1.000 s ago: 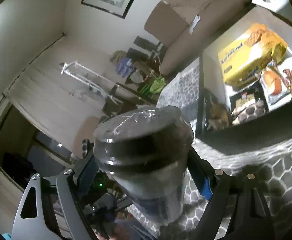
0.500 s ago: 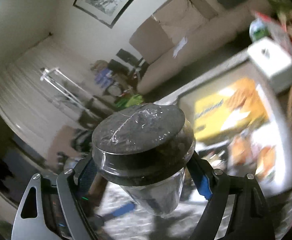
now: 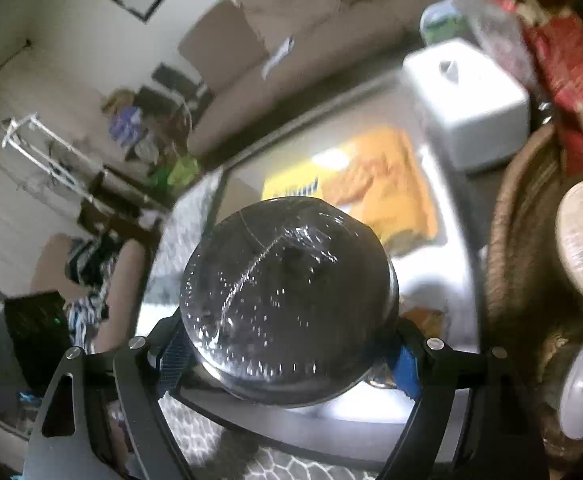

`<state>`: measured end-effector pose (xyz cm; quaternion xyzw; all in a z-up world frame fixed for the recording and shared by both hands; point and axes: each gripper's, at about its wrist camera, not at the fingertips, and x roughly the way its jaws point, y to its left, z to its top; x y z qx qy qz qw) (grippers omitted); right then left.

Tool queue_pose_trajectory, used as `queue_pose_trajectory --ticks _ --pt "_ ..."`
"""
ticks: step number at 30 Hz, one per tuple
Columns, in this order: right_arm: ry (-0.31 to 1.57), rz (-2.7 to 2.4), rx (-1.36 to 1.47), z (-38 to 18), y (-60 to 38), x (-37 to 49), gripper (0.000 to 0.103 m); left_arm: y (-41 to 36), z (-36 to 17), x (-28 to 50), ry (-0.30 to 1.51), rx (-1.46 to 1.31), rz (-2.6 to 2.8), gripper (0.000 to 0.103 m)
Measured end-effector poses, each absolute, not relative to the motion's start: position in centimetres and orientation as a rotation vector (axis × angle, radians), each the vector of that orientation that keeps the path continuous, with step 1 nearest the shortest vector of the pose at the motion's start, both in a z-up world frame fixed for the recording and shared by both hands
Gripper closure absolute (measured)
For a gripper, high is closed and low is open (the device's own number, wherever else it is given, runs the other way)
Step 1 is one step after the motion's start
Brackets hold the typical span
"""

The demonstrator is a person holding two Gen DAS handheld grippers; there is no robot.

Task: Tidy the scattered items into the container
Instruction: 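Lower the drink cup upright into the box beside the cookie packets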

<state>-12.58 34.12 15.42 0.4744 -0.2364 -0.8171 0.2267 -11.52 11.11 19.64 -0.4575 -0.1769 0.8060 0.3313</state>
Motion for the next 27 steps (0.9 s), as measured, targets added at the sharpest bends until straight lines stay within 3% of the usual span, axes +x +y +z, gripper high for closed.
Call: queue_pose_trajectory --ticks 6,20,27 --pt "-0.476 -2.110 1.473 12.6 29.0 -14.7 0.019 9.1 18.4 -11.2 -0.477 -1.234 2.111 0.034" --pt "-0.413 -1.985 1.735 8.3 26.2 -20.1 0.020 7.1 16.5 -11.8 -0.534 -1.260 2.095 0.034" --pt "-0.371 -1.883 1.782 7.3 26.2 -20.1 0.027 6.4 16.3 -11.7 -0.544 -1.267 2.093 0.034"
